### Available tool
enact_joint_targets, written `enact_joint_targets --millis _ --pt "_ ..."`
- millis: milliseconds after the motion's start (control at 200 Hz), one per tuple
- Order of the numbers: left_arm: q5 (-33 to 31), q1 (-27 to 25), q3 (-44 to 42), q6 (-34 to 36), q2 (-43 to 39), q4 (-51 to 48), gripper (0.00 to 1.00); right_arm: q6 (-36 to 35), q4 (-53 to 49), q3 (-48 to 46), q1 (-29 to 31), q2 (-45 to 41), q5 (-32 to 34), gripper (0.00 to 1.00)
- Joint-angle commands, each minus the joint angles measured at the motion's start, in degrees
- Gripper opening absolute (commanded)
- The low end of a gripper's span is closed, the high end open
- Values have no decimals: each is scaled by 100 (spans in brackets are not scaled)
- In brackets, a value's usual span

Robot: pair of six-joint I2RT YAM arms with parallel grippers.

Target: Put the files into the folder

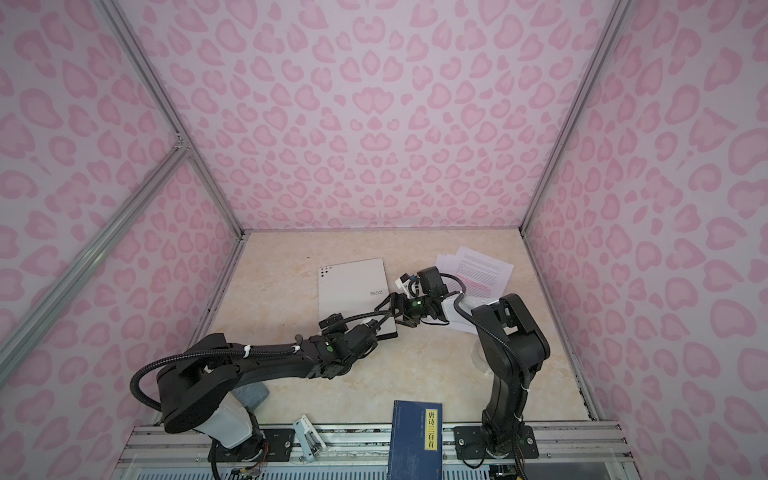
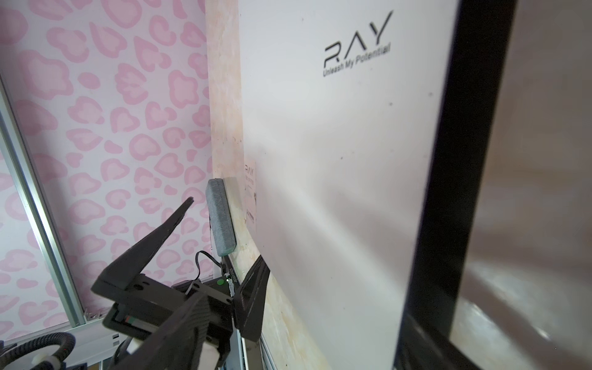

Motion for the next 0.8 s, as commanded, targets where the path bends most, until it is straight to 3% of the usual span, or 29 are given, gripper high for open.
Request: enact_joint_targets --millis 0,540,645,795 --pt "142 1 98 13 -186 -144 98 70 188 27 5 59 -166 87" --pt "1780 99 119 -52 -2026 -992 98 734 876 -1 -47 -15 -334 87" --pt "2148 508 375 -187 -2283 -1239 97 706 834 27 -46 -126 -307 87" --pt "2904 1537 1172 -630 -2345 -1651 97 688 831 5 -30 -292 -260 87"
